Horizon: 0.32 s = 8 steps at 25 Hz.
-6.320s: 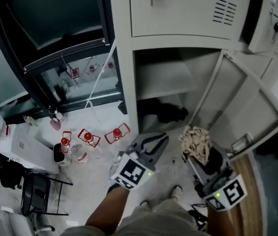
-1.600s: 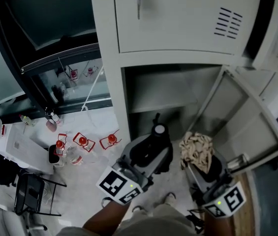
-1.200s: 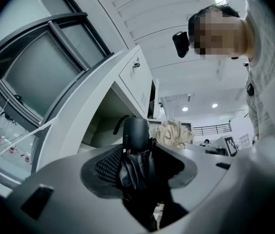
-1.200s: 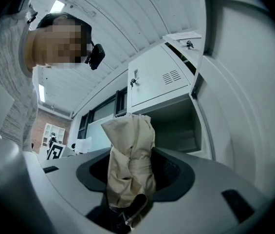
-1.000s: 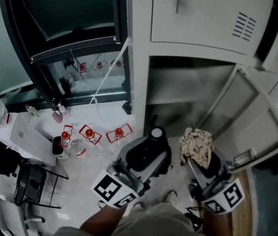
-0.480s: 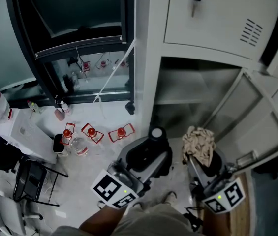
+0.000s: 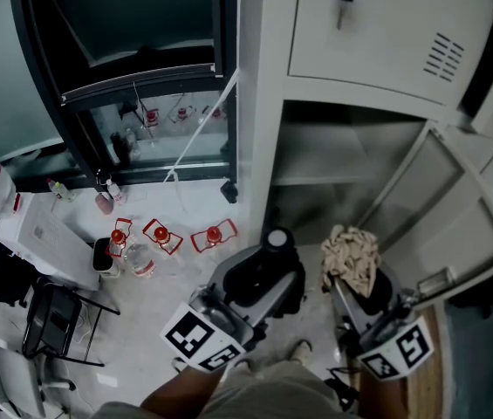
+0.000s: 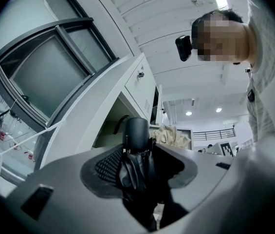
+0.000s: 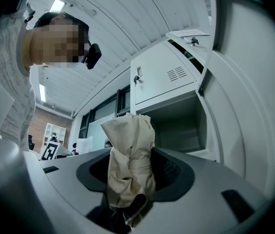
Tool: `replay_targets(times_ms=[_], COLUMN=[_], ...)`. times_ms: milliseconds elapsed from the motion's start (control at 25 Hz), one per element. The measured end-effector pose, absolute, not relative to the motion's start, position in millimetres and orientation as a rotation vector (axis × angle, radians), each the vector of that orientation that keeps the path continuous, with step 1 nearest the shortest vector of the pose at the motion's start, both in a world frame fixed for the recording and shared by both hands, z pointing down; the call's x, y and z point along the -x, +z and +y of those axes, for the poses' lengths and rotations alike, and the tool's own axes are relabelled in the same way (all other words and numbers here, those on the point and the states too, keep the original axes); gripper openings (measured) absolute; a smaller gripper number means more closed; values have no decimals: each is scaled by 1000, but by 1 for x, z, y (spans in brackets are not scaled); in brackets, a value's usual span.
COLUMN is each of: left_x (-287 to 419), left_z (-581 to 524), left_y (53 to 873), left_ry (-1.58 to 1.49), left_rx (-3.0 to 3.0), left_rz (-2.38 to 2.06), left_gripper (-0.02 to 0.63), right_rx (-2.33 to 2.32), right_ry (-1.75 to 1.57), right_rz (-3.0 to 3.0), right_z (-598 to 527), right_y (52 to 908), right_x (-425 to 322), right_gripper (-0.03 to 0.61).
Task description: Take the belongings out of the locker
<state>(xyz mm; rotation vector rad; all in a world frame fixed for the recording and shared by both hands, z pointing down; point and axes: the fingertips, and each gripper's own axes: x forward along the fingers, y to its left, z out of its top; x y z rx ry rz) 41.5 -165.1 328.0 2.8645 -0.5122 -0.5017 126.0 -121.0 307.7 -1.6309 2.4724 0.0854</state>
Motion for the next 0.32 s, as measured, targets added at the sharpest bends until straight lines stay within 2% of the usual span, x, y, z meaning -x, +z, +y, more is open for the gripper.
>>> replay_targets(times_ms=[320], left_x=[-46], left_z=[-162], left_y=[327], left_ry=[-503], left_rx=[-2856], left_rz=[-512], left_gripper=[207], right_rx=[1628], right_ry=[85], right_rz=[2468], right_z=[-118], right_y=[305], right_x=[-131], right_gripper=[207])
